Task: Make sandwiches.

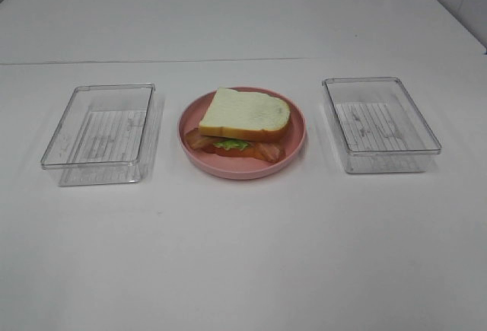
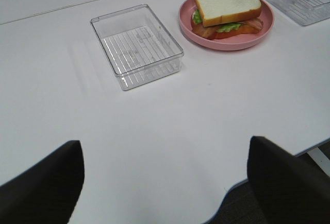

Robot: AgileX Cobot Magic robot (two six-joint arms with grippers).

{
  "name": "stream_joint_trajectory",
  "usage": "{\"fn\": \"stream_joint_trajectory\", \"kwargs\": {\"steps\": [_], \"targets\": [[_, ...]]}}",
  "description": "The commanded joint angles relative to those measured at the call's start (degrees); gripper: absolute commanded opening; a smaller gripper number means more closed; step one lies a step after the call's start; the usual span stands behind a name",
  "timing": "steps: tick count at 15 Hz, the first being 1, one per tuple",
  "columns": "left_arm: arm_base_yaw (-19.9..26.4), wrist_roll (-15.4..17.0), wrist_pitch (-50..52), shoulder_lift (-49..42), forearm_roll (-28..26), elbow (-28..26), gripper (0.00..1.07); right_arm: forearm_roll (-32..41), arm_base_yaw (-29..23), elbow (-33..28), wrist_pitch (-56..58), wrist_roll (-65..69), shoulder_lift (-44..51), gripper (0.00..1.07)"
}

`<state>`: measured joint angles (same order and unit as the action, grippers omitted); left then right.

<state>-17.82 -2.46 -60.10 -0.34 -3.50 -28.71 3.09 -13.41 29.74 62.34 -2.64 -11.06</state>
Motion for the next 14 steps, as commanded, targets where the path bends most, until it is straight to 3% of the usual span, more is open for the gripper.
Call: {"fn": "stream_joint_trajectory", "kwargs": {"steps": [1,12,14], "targets": [[-0.1,-0.1,0.5,-0.5,0.0,0.1,0.82,-0.5,0.0,-0.7,-1.6,-1.2,4.1,0.67],[-0.1,-0.1,0.5,-0.5,0.0,0.1,0.82,-0.3,0.3,-0.7,-1.5,-1.1,5.9,0.67],[0.1,-0.1,0.5,-0.9,0.0,0.1,0.82,-0.2,6.0,-0.7,-1.5,-1.1,6.0,0.67]]}}
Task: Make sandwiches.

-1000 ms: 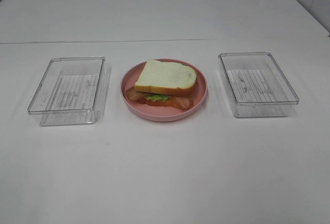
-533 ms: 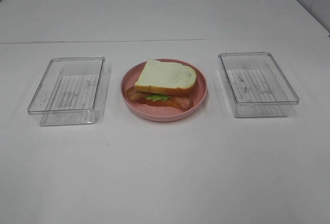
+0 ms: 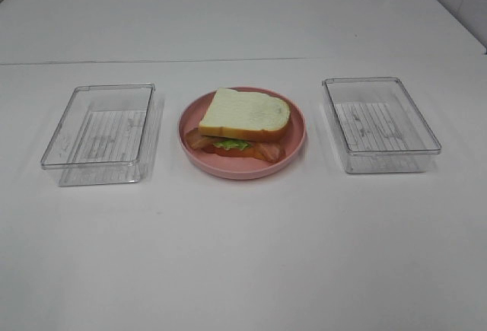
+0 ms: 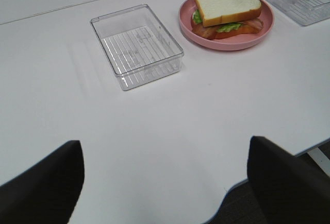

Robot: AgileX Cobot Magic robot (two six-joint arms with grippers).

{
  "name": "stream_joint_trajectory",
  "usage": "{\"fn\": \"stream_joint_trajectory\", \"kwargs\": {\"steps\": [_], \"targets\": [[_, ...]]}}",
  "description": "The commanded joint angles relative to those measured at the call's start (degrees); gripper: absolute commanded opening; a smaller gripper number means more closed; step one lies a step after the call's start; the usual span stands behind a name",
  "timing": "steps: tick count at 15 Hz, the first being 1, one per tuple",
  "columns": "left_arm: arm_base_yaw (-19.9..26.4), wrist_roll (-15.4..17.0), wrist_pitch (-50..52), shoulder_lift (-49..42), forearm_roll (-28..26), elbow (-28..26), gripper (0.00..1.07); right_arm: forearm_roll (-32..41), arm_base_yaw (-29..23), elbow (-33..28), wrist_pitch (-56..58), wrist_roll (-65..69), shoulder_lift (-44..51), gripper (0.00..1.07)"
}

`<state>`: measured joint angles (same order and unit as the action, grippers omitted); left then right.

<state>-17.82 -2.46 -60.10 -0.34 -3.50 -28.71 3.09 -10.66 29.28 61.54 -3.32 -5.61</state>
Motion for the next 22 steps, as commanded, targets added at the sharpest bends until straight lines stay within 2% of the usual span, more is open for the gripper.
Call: {"fn": "stream_joint_trajectory", "kwargs": {"steps": [1,4,8,22], "targets": [[1.8,-0.1,0.5,-0.9,0.0,0.1,0.82,-0.2,5.7,-0.3,-0.7,-0.5,1.2,0.67],[10.5,-0.1,0.5,-1.3,0.0,0.1,0.82,-0.2,11.1,-0.3,-0.7,-0.5,6.0,0.67],[16.4,-0.1,0.5,-1.4,0.0,0.1,0.82,-0.2,11.3,-0.3,-0.8,-0.5,6.8,0.67],[16.6,-0.1,0.5,-1.5,0.0,0.1,0.82,-0.2,11.3,-0.3,-0.8,-0.5,6.8,0.67]]}}
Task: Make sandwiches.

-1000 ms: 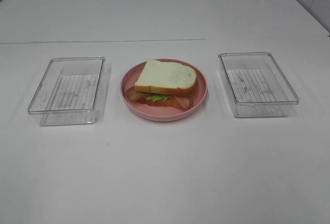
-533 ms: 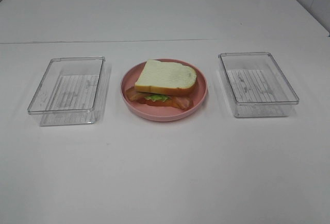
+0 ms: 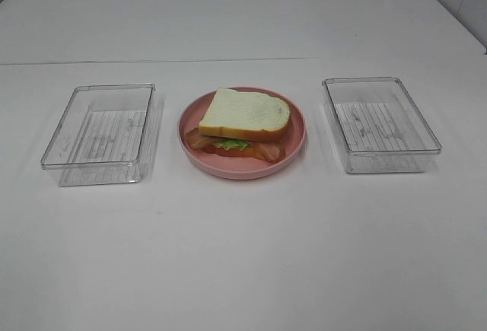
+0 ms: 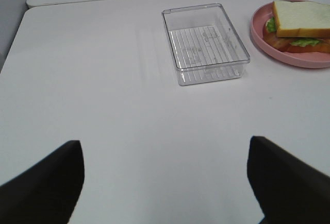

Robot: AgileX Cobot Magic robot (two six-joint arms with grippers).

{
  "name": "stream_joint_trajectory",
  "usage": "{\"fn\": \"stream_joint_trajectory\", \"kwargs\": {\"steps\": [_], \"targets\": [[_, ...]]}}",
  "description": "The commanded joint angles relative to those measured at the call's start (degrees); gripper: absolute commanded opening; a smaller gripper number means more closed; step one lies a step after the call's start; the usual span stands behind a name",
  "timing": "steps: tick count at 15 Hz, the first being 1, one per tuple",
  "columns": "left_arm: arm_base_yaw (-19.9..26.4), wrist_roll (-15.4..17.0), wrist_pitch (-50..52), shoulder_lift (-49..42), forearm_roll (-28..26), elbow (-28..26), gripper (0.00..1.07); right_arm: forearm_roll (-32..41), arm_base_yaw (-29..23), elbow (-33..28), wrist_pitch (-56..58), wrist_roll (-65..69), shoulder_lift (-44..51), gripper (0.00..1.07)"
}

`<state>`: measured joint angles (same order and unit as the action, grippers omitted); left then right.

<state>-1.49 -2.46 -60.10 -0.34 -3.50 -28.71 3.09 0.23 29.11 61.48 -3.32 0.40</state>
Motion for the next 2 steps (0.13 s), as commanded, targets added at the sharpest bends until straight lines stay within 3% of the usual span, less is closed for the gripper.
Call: {"fn": "stream_joint_trajectory", "kwargs": {"steps": [1,2], "targets": [[0.2,-0.1,0.5,-1.5,0.0,0.1,0.82,-0.2,0.5,-0.1,-0.7,-0.5,0.7,0.67],[0.2,-0.1,0.5,-1.4,0.0,0.1,0.82,-0.2,0.5,-0.1,-0.7,-0.5,0.7,0.67]]}}
